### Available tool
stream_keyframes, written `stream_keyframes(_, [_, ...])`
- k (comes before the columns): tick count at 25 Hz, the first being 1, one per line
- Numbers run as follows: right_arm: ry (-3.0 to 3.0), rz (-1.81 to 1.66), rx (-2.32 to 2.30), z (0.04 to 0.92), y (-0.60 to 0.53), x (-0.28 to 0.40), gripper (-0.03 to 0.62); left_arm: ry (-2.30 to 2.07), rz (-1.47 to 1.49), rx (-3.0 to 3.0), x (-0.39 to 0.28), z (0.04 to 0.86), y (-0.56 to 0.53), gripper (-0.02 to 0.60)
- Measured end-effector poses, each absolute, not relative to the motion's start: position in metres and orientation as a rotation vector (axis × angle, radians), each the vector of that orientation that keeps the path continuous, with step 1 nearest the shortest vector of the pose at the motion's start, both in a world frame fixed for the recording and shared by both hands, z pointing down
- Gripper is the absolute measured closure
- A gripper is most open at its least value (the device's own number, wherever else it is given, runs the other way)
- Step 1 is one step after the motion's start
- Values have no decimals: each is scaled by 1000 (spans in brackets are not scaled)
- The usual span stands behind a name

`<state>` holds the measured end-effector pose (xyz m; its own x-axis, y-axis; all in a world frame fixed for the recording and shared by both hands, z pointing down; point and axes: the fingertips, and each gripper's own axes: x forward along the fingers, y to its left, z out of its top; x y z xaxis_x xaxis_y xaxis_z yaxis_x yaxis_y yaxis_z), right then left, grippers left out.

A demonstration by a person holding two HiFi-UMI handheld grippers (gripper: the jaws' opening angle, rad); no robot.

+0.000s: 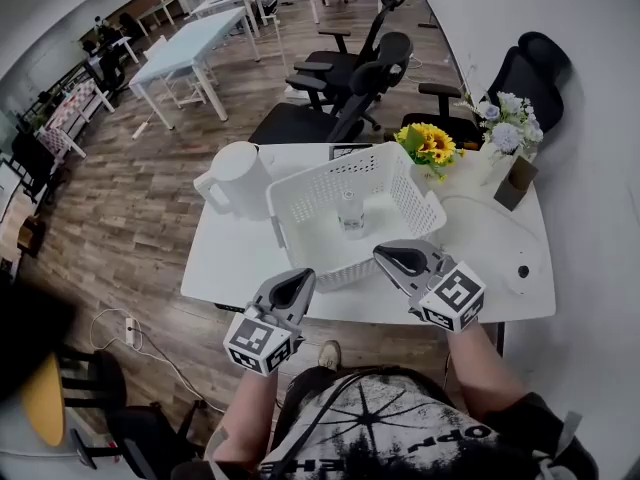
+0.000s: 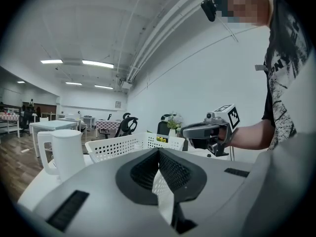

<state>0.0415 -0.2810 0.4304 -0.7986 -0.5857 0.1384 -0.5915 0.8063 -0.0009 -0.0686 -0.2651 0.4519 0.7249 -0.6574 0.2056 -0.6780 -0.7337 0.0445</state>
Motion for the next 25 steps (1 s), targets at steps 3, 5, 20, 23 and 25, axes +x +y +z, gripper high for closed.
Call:
stream_keyframes(3, [-2821,17,967,423,-296,42,571,-1067,264,2818,-78,448,-275,572])
stream_keyframes(5, [-2802,-2,977,417,-305,43,571,-1054,263,2820,-85,446,-281,571])
stream_keyframes(20, [-2541,-142,833,411,-373,24,566,-969,241,2829,-120,450,-326,572])
stream_keyframes(23, [-2502,-118,803,420,-389,17,547,-966,238,2822,-127,453,-336,572])
stream_keyframes(25, [-2461,-98,778,429,-398,15,502,-960,236,2819,-129,454,-343,572])
